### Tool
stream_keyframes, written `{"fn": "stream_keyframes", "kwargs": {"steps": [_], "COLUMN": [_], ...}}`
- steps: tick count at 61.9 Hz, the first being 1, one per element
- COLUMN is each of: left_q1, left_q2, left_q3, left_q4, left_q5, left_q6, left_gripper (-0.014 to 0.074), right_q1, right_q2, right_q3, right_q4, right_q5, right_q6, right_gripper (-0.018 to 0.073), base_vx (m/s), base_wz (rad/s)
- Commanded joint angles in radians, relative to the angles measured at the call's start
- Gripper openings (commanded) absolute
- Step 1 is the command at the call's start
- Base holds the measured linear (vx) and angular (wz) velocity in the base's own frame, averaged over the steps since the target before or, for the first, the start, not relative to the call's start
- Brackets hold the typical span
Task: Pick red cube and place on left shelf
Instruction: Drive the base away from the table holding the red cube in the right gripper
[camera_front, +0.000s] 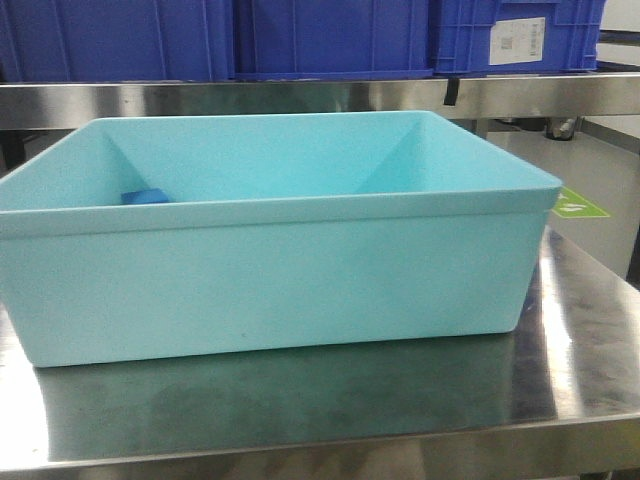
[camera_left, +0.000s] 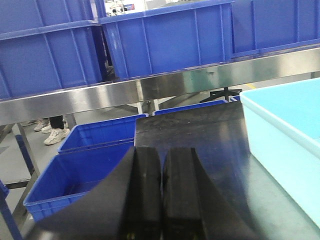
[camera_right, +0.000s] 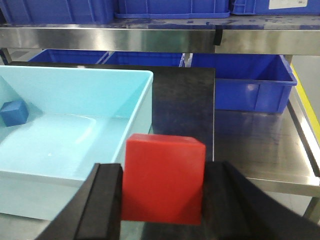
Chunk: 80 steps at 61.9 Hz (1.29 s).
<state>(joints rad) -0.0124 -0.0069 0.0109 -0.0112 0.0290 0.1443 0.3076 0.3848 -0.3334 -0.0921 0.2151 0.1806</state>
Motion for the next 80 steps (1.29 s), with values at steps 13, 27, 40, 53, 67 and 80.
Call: {"fn": "stream_keyframes", "kwargs": {"steps": [13,27,40,53,67,80], "left_q1": [-0.001,-0.001,-0.001,-0.001,-0.001,-0.001], "left_q2": [-0.004,-0.004,-0.004,-0.004,-0.004,-0.004], "left_q3": [0.022,0.022,0.022,0.022,0.022,0.022], "left_q4": [-0.005,-0.005,-0.005,-0.005,-0.005,-0.005], "left_q5": [-0.090,-0.090,-0.090,-0.090,-0.090,-0.090], "left_q6": [0.001,0.001,0.001,0.001,0.001,0.001], "left_gripper": [0.0106,0.0106,0.0106,0.0106,0.0106,0.0106], "right_q1": [-0.008,-0.008,-0.008,-0.008,-0.008,-0.008], "right_q2": [0.002,0.002,0.002,0.002,0.002,0.002], "right_q3": [-0.027,-0.027,-0.027,-0.027,-0.027,-0.027], "right_q4": [-0.013,-0.013,-0.013,-0.013,-0.013,-0.013], "right_q5": [-0.098,-0.098,-0.098,-0.098,-0.098,-0.098], "right_q6": [-0.008,-0.008,-0.008,-0.008,-0.008,-0.008], "right_gripper": [0.0057,0.0057,0.0057,0.0057,0.0057,0.0057], "base_vx": [-0.01,-0.02,-0.03,-0.04,-0.10,-0.11], "base_wz": [0.08,0.02,0.03,0.15,0.18,0.25]}}
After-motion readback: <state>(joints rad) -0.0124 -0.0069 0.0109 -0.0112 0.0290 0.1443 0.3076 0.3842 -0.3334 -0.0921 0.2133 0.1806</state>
